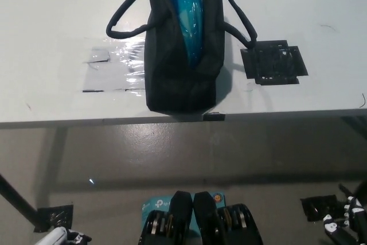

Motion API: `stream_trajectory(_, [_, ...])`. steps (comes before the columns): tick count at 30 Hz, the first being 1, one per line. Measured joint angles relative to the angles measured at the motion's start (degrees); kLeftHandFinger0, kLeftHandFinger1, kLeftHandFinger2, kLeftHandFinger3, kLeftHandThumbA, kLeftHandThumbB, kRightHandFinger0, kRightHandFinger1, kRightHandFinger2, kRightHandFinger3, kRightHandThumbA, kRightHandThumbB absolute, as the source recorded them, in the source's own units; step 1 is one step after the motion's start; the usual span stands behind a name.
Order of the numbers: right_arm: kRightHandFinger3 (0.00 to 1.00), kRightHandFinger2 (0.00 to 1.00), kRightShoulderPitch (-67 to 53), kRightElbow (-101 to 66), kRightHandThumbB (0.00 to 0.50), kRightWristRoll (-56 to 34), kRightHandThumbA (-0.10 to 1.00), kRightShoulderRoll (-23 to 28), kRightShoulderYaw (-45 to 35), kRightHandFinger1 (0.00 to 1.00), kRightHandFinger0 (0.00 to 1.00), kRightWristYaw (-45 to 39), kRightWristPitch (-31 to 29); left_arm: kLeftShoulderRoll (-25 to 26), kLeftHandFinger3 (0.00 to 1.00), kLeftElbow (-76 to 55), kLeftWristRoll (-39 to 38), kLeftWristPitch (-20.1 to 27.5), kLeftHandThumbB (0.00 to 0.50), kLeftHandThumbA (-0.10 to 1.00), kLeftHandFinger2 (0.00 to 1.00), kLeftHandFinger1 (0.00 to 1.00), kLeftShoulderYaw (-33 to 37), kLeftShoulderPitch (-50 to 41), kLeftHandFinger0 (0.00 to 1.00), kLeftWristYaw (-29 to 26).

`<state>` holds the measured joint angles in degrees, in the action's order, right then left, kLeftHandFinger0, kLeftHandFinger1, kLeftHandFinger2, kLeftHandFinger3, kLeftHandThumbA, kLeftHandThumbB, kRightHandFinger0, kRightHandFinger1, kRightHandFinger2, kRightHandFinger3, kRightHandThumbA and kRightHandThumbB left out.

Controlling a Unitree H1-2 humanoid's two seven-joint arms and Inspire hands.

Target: The robot uses its right hand to pick up a stack of plates kept in the middle of the desk and put it inside a bag kept next to it

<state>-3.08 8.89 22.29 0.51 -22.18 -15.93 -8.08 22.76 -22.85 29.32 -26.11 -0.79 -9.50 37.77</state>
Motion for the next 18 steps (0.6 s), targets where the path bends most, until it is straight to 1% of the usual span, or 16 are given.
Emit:
stream_trajectory(5, [1.00,0.71,0.00,-0.45,0.372,-2.53,0.41,1.42,0.51,0.61,0.46,3.81,-3.41,0.03,0.87,-0.54,-0.36,-0.01,0.000,-0.10,0.79,0.73,-0.07,-0.56,0.72,-0.52])
stream_trajectory(6, [1.00,0.71,0.00,-0.49,0.374,-3.00,0.41,1.72,0.73,0.56,0.43,4.43,-3.83,0.04,0.91,-0.56,-0.47,-0.01,0.000,-0.10,0.79,0.74,-0.07,-0.71,0.73,-0.68])
stream_trajectory(7, [1.00,0.72,-0.03,-0.71,0.374,-3.34,0.42,2.01,1.09,0.56,0.43,4.98,-3.94,0.03,0.93,-0.60,-0.59,-0.01,0.000,-0.10,0.80,0.74,-0.16,-0.92,0.74,-0.71])
stream_trajectory(11, [1.00,0.72,-0.32,-1.74,0.375,-3.99,0.42,2.87,2.76,0.55,0.43,6.23,-4.03,0.04,0.94,-0.83,-0.97,-0.01,0.000,-0.10,0.80,0.74,-0.41,-1.91,0.75,-0.84])
stream_trajectory(12, [1.00,0.74,-0.37,-1.80,0.372,-4.18,0.42,3.09,3.13,0.57,0.44,6.57,-4.03,0.04,0.87,-0.83,-1.02,-0.01,0.010,-0.10,0.78,0.73,-0.43,-2.03,0.72,-0.86])
stream_trajectory(13, [1.00,0.74,-0.42,-1.83,0.372,-4.27,0.42,3.27,3.51,0.57,0.45,6.80,-4.00,0.03,0.87,-0.83,-1.05,-0.01,0.007,-0.10,0.78,0.73,-0.46,-2.08,0.72,-0.88])
stream_trajectory(14, [1.00,0.75,-0.51,-2.06,0.362,-4.31,0.42,3.48,3.99,0.56,0.43,7.09,-3.90,0.03,0.87,-0.83,-1.10,-0.01,0.001,-0.10,0.78,0.73,-0.61,-2.18,0.72,-0.91])
stream_trajectory(18, [1.00,0.77,-0.90,-2.93,0.361,-4.45,0.41,4.04,5.60,0.56,0.41,7.74,-3.76,0.03,0.90,-1.08,-1.11,-0.01,0.000,-0.10,0.79,0.73,-0.87,-2.34,0.71,-0.95])
